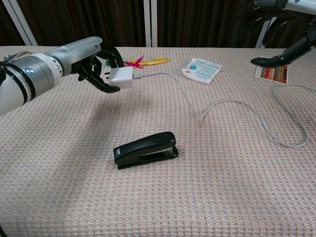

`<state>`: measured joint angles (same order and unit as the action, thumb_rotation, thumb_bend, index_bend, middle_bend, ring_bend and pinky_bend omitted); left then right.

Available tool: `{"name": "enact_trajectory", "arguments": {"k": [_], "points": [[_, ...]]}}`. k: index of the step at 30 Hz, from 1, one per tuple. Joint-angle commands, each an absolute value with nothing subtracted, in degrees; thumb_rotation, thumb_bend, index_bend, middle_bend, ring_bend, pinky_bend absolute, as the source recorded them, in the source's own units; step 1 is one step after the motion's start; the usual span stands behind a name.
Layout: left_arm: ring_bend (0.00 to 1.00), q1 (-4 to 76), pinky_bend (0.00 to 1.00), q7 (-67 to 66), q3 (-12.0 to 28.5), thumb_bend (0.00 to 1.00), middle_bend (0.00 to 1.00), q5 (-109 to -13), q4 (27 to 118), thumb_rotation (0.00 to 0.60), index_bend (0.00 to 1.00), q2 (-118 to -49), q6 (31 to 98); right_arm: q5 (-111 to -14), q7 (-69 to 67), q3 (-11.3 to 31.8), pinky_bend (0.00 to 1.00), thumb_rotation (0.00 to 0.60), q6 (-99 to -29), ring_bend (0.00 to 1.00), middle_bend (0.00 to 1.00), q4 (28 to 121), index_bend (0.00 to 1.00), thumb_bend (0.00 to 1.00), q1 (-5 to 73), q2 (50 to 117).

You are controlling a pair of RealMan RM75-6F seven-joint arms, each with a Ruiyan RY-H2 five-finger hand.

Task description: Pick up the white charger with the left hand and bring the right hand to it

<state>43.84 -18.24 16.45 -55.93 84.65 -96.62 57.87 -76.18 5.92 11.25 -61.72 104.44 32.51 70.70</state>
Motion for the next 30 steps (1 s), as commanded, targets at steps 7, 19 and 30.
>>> {"name": "enact_trajectory", "arguments": {"k": [7, 19, 30], "points": [[0.71, 46.5, 0.82, -25.9, 18.8, 0.45, 0.56, -49.6, 94.2, 0.6, 0.6, -95.0, 60.6, -54.2, 25.5, 17.9, 0.45, 0.6, -61.1, 0.24, 0.34, 105.4, 0.38, 0.29, 43.5, 84.2], [0.71, 48.0, 0.83, -28.6, 18.6, 0.45, 0.56, -46.8, 96.8, 0.6, 0.6, -95.0, 63.3, -49.1, 29.2, 18.4, 0.49, 0.6, -65.1, 0.27, 0.39, 99.6, 0.48, 0.35, 47.4, 93.6], [0.72, 48.5, 0.83, -29.1, 17.7, 0.45, 0.56, -47.5, 98.3, 0.6, 0.6, -95.1, 64.7, -49.0, 29.3, 17.9, 0.49, 0.6, -65.7, 0.27, 0.4, 98.3, 0.51, 0.36, 48.1, 95.1]]}}
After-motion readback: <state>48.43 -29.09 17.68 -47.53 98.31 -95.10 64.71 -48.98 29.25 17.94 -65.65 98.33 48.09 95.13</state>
